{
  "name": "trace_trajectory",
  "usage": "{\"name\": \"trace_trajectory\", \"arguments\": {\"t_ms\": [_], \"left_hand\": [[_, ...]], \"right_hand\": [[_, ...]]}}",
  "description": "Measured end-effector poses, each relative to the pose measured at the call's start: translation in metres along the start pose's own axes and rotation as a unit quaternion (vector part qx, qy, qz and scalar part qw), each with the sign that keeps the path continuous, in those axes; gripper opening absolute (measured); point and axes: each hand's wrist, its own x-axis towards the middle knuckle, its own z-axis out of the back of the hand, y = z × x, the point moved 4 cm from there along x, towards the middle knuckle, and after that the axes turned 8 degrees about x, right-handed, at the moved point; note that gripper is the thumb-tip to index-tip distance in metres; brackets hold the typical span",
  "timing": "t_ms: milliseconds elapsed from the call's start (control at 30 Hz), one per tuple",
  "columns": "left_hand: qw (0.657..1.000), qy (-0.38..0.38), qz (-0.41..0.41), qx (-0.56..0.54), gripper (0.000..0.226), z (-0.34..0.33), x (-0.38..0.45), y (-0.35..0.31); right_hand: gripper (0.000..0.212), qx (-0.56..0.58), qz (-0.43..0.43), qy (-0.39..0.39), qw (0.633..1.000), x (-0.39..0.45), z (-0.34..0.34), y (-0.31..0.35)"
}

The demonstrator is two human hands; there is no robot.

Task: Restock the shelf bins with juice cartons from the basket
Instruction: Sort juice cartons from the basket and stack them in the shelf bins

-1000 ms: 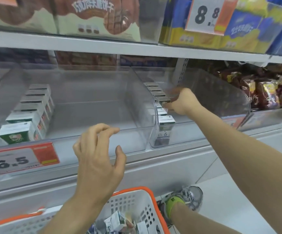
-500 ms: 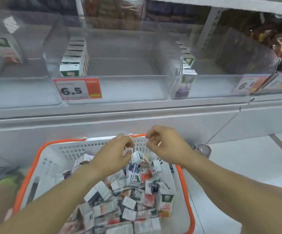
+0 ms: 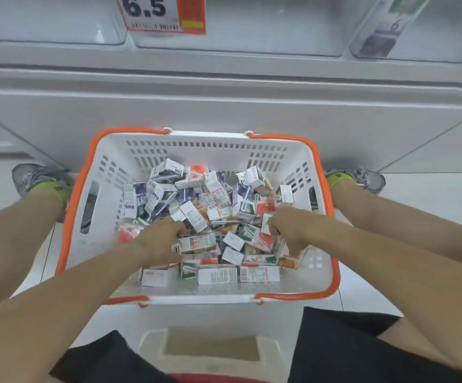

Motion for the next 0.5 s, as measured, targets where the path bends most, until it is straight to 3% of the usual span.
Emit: {"name": "trace_trajectory", "arguments": {"t_ms": [133, 233, 400, 500], "left_hand": [[0.999, 0.048, -0.004, -0.004, 0.061, -0.003, 0.009, 0.009], [0.998, 0.059, -0.015, -0.034, 0.053, -0.003, 0.011, 0.013], [0.993, 0.042, -0.022, -0.108, 0.021, 0.014, 0.009, 0.018], [0.978, 0.033, -0.017, -0.207, 0.017, 0.022, 0.001, 0.031]], "right_hand": [[0.039, -0.029, -0.005, -0.04, 0.999, 0.004, -0.004, -0.008], [0.043, -0.015, -0.001, -0.035, 0.999, 0.006, 0.0, -0.011], [0.048, 0.102, 0.022, -0.061, 0.993, -0.003, 0.025, -0.005], [0.049, 0.168, 0.051, -0.109, 0.979, -0.002, 0.035, 0.001]]}}
